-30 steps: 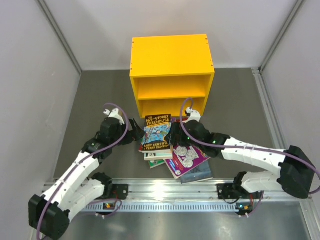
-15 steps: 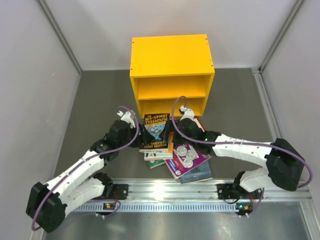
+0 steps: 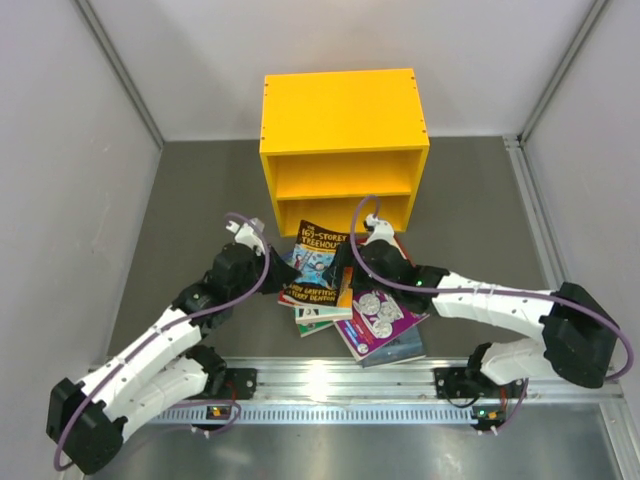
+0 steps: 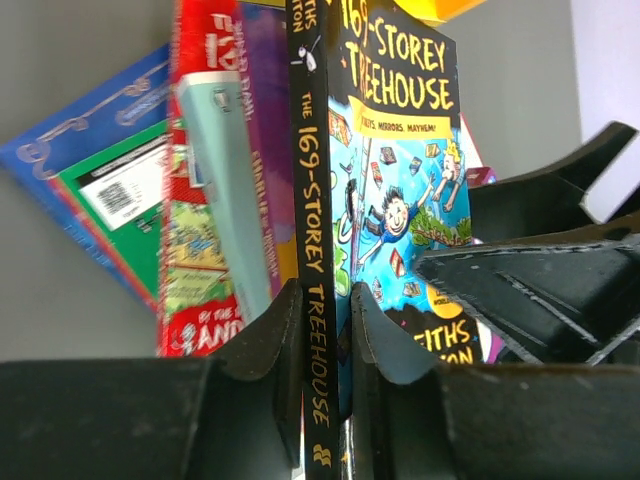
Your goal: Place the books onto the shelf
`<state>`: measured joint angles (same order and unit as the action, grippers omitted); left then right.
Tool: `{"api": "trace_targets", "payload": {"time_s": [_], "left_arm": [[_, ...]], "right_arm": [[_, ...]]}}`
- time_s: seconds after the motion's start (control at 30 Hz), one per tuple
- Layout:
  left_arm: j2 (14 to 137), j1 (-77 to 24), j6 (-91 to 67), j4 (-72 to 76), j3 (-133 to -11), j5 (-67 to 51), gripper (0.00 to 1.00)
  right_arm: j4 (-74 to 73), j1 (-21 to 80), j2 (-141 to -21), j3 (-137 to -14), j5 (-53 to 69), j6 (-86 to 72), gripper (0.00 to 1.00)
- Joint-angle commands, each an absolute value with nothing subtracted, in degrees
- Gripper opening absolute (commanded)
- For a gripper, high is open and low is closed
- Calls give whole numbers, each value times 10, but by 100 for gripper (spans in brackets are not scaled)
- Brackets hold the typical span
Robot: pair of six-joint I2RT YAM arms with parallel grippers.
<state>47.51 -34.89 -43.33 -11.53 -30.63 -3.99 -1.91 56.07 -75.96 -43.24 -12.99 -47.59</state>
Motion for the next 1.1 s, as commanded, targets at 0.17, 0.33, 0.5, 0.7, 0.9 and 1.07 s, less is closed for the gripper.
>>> {"api": "trace_targets", "payload": {"time_s": [0.17, 0.33, 0.5, 0.7, 0.9, 1.07], "left_arm": [[432, -352, -411, -160, -356, -38, 0], [452, -352, -417, -134, -395, -46, 0], [489, -352, -424, -68, -432, -77, 0], [515, -352, -422, 12, -475, -106, 0], [518, -351, -403, 38, -499, -69, 0], [533, -351, -385, 39, -512, 26, 0]], "right_arm": [[-52, 565, -659, -407, -164, -472, 100], [-92, 564, -513, -361, -206, -478, 100], [-151, 558, -397, -350, -244, -461, 100], [-211, 553, -363, -358, -266, -450, 100], [-210, 552, -367, -354, -265, -449, 100], [-193, 552, -386, -353, -253, -446, 100]]}}
